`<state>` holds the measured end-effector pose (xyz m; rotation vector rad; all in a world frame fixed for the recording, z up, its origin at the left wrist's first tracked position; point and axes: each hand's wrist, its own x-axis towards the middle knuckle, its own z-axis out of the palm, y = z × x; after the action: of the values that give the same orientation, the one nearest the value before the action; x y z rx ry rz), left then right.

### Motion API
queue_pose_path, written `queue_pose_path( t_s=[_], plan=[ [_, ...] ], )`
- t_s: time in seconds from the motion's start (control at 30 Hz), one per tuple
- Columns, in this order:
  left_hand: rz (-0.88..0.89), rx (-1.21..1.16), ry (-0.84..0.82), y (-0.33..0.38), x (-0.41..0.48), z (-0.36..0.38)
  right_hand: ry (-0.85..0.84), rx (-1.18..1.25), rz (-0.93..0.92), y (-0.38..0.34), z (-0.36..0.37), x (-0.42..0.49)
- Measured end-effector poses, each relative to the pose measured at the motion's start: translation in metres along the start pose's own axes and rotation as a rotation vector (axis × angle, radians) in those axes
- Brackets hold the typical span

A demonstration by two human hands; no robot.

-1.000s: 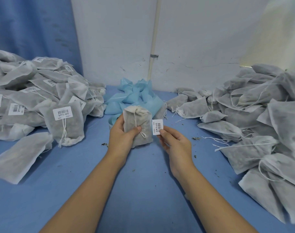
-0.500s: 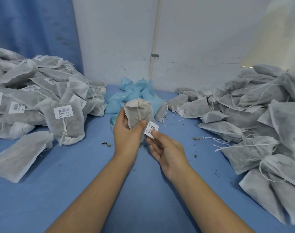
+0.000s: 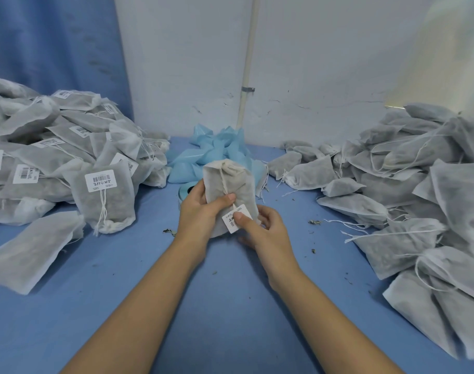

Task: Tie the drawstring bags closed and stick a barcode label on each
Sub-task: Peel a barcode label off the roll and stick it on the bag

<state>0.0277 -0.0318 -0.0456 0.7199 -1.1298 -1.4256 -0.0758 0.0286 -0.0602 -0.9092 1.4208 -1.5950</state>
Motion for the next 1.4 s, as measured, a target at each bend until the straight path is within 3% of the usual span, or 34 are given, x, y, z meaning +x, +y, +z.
queue_pose_path(
  t_s=[0.07, 0.17, 0.33, 0.63, 0.93, 1.17, 1.4],
  plan=[
    [-0.044, 0.037, -0.046, -0.001, 0.000, -0.001, -0.027, 0.003, -0.023, 0.000, -0.002, 0.001],
    [-0.085, 0.000, -0.127, -0.003, -0.002, 0.000, -0.055, 0.192, 0.026, -0.002, -0.007, 0.003],
    [-0.119, 0.094, -0.263, -0.011, -0.003, 0.004, 0.048, 0.461, 0.051, -0.005, -0.011, 0.007],
    [-0.238, -0.108, -0.270, -0.007, -0.005, 0.000, -0.003, 0.444, 0.025, -0.005, -0.011, 0.009],
    [-0.101, 0.242, -0.182, -0.010, -0.011, 0.014, 0.104, 0.140, -0.088, 0.004, -0.007, 0.010],
    [-0.071, 0.101, -0.171, -0.009, -0.011, 0.015, 0.026, 0.386, -0.030, -0.003, -0.007, 0.009],
    [-0.107, 0.157, -0.198, -0.009, -0.015, 0.012, 0.042, 0.324, -0.032, 0.000, -0.010, 0.009]
  ],
)
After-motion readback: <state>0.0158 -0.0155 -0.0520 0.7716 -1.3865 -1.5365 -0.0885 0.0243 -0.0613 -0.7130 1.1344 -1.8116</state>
